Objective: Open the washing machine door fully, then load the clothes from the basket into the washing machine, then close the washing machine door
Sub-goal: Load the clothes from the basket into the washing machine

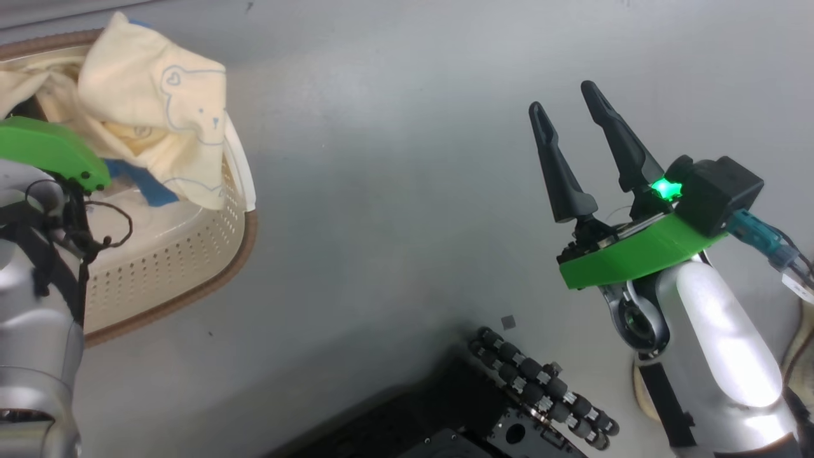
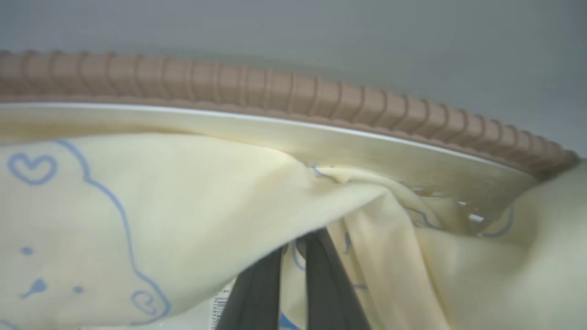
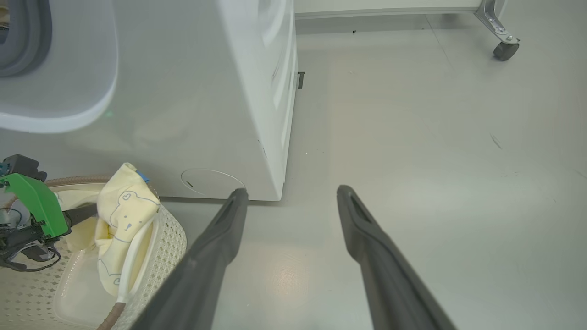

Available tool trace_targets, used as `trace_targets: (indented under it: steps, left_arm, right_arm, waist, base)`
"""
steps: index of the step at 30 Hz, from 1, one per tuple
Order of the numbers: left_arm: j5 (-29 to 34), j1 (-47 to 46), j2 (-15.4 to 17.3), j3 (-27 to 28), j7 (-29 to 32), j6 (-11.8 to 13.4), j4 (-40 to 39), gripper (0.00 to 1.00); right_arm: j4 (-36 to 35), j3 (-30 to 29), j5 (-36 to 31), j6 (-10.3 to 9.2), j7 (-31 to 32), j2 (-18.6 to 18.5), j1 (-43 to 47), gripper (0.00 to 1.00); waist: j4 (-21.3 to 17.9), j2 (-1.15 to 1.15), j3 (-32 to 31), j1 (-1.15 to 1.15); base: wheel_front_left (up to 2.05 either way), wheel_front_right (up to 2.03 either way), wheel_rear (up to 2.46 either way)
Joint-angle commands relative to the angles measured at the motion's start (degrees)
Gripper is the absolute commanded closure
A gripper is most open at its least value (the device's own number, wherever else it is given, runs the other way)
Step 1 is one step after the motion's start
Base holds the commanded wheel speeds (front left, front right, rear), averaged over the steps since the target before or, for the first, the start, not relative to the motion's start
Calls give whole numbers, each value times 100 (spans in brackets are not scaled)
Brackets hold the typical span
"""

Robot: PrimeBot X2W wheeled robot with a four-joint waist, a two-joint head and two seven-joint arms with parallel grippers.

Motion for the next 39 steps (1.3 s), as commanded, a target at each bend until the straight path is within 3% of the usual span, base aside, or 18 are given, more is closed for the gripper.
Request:
trace_targets:
  steps: [1, 14, 25, 39]
  left_arm:
    - [-4, 101, 127, 45, -65, -34, -63, 100]
    - [-117, 595, -351, 9, -282, -282, -315, 100]
    - [-94, 1858, -856, 47, -291, -478, -1537, 100]
    - [-563, 2964, -976, -365, -291, -532, -2347, 100]
  right_arm:
    - [-150, 20, 13, 22, -38, -29, 107, 0]
    - [-132, -225, -206, 22, -38, -29, 148, 0]
    - [-52, -480, -491, 22, -38, -29, 498, 0]
    - [58, -723, -680, 22, -38, -29, 1153, 0]
  waist:
    - [40, 0, -32, 0]
    - [492, 0, -490, 0]
    - [975, 0, -1514, 0]
    - [1205, 0, -2789, 0]
  base:
    - [0, 0, 0]
    - [0, 0, 0]
    - [0, 0, 0]
    - [0, 0, 0]
